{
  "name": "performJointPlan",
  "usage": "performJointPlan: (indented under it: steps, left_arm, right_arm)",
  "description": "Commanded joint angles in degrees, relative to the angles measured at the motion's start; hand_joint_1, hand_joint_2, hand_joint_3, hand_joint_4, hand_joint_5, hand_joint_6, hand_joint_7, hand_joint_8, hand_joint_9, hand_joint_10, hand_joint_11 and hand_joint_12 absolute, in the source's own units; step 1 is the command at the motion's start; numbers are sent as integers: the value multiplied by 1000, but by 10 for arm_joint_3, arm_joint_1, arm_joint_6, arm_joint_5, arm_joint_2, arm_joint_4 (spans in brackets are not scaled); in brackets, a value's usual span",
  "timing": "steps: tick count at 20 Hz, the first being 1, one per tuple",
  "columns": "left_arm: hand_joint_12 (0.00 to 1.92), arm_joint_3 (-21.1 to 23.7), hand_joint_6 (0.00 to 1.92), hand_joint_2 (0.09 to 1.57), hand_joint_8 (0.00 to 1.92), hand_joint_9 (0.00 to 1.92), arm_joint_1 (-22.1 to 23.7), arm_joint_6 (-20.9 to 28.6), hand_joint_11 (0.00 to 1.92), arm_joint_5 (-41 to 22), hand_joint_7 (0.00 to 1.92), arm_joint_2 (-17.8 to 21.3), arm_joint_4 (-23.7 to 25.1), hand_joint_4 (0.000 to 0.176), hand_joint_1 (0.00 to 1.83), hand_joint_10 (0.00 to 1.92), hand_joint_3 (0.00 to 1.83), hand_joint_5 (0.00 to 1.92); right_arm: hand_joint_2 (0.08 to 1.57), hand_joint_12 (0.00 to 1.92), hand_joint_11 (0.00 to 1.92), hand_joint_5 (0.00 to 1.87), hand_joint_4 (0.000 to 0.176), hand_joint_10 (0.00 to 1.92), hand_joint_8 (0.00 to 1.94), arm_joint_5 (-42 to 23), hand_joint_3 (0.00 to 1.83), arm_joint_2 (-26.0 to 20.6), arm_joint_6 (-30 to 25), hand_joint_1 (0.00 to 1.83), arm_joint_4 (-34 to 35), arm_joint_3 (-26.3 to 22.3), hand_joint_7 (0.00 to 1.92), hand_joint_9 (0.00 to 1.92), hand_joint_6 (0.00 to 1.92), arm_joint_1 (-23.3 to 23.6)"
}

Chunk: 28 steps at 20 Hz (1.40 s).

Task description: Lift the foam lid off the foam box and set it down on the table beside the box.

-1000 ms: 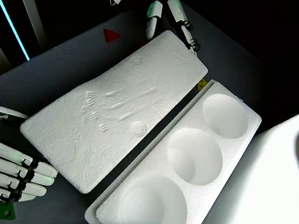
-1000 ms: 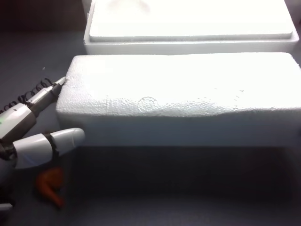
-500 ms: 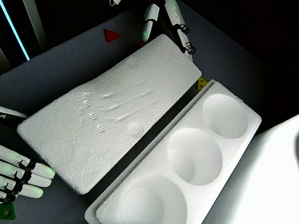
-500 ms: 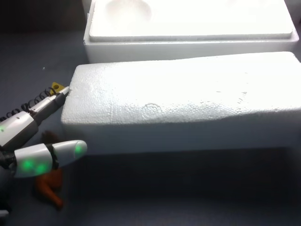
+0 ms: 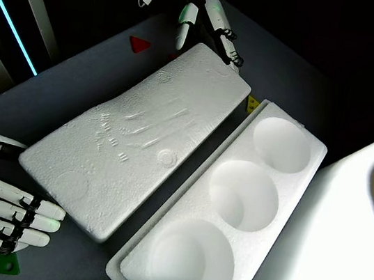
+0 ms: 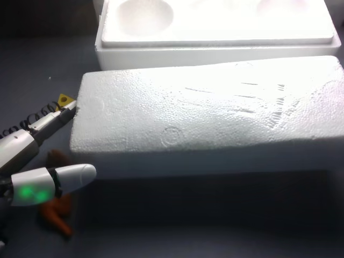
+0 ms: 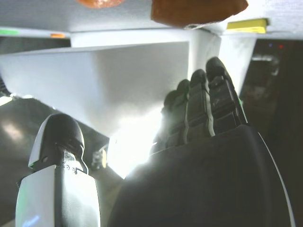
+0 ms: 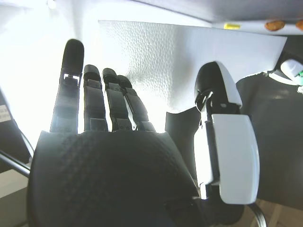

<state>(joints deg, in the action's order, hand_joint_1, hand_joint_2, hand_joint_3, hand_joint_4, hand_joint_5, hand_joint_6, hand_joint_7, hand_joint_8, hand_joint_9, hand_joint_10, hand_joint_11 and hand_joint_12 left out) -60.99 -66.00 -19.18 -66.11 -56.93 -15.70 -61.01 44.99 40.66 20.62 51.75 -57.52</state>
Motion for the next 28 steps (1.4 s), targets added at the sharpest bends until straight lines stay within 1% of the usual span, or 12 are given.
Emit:
performJointPlan:
  steps: [1,2,7,11,13,17,18,21,22,26,27,28]
  left_arm:
    - [30,-1,0,1086,0,0,2,2,0,-76,0,3,8,15,397,0,2,0]
    - [66,-1,0,1088,0,0,2,2,0,-77,0,3,7,2,391,0,0,0]
    - [12,0,0,1078,0,0,-3,1,0,-83,0,7,-1,0,408,0,0,0]
    - [17,1,0,1076,0,0,-4,-1,8,-85,0,10,-2,0,397,0,0,0]
    - [19,1,0,1077,0,0,-6,-2,1,-89,0,12,-7,11,409,0,0,0]
    - [14,3,0,1072,0,0,-11,-8,0,-98,0,19,-18,11,405,0,0,0]
    - [0,3,0,1073,0,0,-11,-9,0,-103,0,21,-19,16,416,0,0,0]
    - [0,9,0,1072,0,0,-10,-16,0,-122,0,31,-18,12,398,0,0,0]
    - [0,12,0,1084,0,0,-8,-22,0,-130,0,37,-15,23,416,0,4,0]
    - [0,13,0,1089,0,0,20,-42,0,-146,0,51,8,26,422,0,6,0]
    - [0,12,0,1105,0,0,35,-48,0,-145,0,54,19,25,364,0,12,0]
    - [0,10,0,1105,0,0,46,-51,0,-142,0,54,28,25,364,0,12,0]
  right_arm:
    - [1235,2,0,0,0,0,0,-76,0,-7,1,585,-2,-1,0,0,0,-1]
    - [1246,0,0,0,0,0,0,-77,4,-8,3,600,0,-1,0,0,0,-2]
    - [1249,0,0,0,0,0,0,-82,3,-13,10,594,9,-5,0,0,0,-5]
    - [1263,0,0,0,0,0,0,-86,6,-16,14,626,16,-7,0,0,0,-9]
    - [1276,0,0,0,0,0,0,-88,8,-19,17,675,22,-8,0,0,0,-12]
    - [1288,0,0,0,0,0,0,-97,8,-24,30,736,34,-12,0,0,0,-16]
    - [1286,0,0,0,0,0,0,-103,6,-26,30,684,34,-13,0,0,0,-16]
    - [1277,0,0,0,0,0,0,-127,2,-33,29,621,26,-19,0,0,0,-16]
    - [1290,7,15,0,0,0,0,-139,7,-36,29,594,19,-21,0,0,0,-16]
    - [1310,0,0,0,0,0,0,-164,13,-38,28,572,-12,-21,0,0,0,-8]
    - [1305,0,0,0,0,0,0,-165,11,-38,29,398,-23,-21,0,0,0,-1]
    - [1305,0,0,0,0,0,0,-164,11,-38,31,398,-32,-21,0,0,0,5]
